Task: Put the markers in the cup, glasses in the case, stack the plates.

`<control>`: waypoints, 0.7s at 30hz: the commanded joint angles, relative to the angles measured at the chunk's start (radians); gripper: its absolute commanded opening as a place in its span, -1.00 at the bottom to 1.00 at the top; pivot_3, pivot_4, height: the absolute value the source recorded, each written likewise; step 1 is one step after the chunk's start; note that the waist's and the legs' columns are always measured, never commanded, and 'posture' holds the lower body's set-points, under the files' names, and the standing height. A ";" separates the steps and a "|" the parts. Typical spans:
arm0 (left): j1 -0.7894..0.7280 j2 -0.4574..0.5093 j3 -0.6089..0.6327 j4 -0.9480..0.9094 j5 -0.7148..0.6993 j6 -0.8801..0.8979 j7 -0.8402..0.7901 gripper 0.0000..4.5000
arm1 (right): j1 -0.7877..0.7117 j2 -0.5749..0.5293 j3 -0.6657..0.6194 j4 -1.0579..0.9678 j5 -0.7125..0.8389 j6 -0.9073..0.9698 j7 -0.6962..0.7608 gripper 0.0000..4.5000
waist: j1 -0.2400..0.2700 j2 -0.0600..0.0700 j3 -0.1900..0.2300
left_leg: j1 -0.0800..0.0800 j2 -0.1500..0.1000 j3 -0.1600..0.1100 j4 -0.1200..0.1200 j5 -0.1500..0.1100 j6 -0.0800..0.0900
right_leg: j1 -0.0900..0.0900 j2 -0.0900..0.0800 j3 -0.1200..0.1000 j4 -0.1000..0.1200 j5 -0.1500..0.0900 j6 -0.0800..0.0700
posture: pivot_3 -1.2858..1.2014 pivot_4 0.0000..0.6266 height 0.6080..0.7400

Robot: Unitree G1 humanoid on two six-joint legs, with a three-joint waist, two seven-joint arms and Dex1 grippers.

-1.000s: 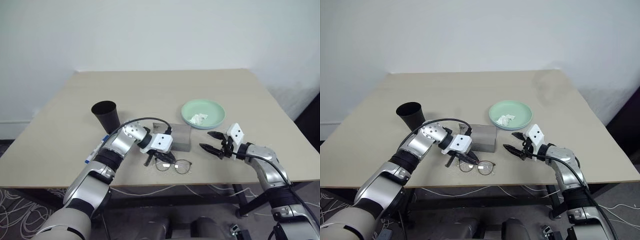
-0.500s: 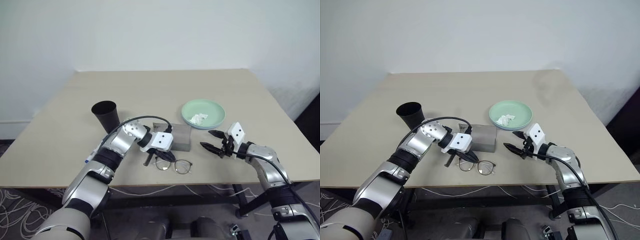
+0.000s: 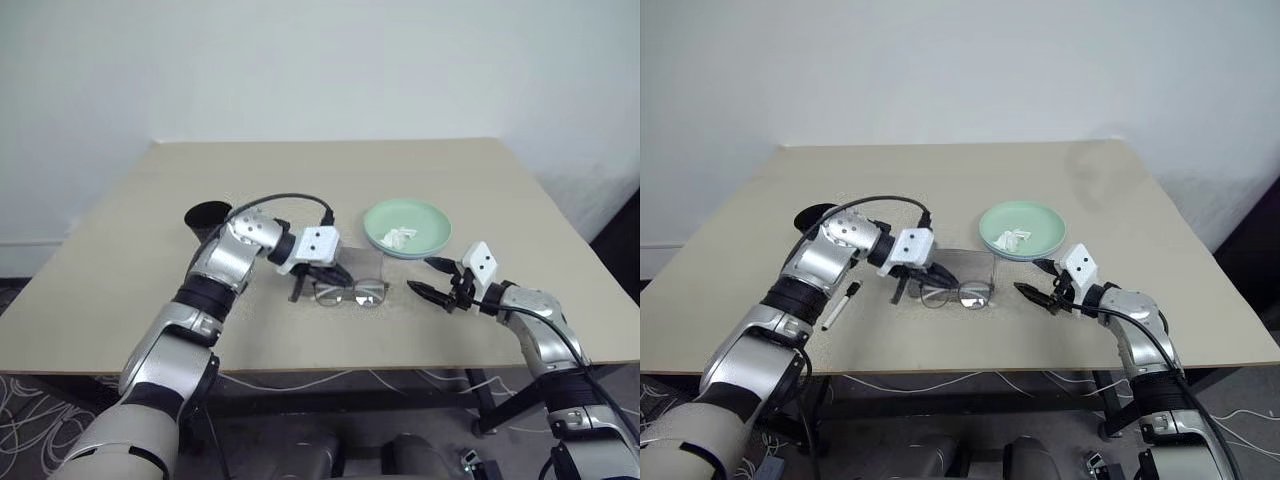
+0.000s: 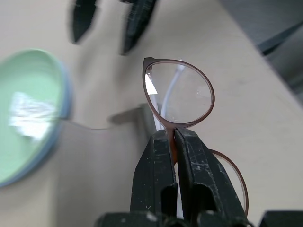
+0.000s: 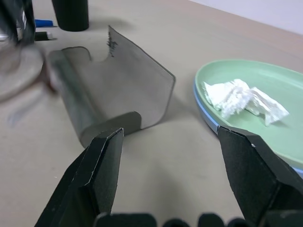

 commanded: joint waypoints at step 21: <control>-0.203 -0.073 -0.062 0.519 0.313 -0.486 0.433 -0.99 | -0.006 -0.007 -0.027 -0.042 0.011 -0.027 -0.030 0.53 | 0.000 -0.003 0.001 | 0.000 0.000 0.000 0.001 0.000 0.000 | 0.000 0.000 -0.001 0.000 0.001 0.001 | 0.03 -1.00 0.97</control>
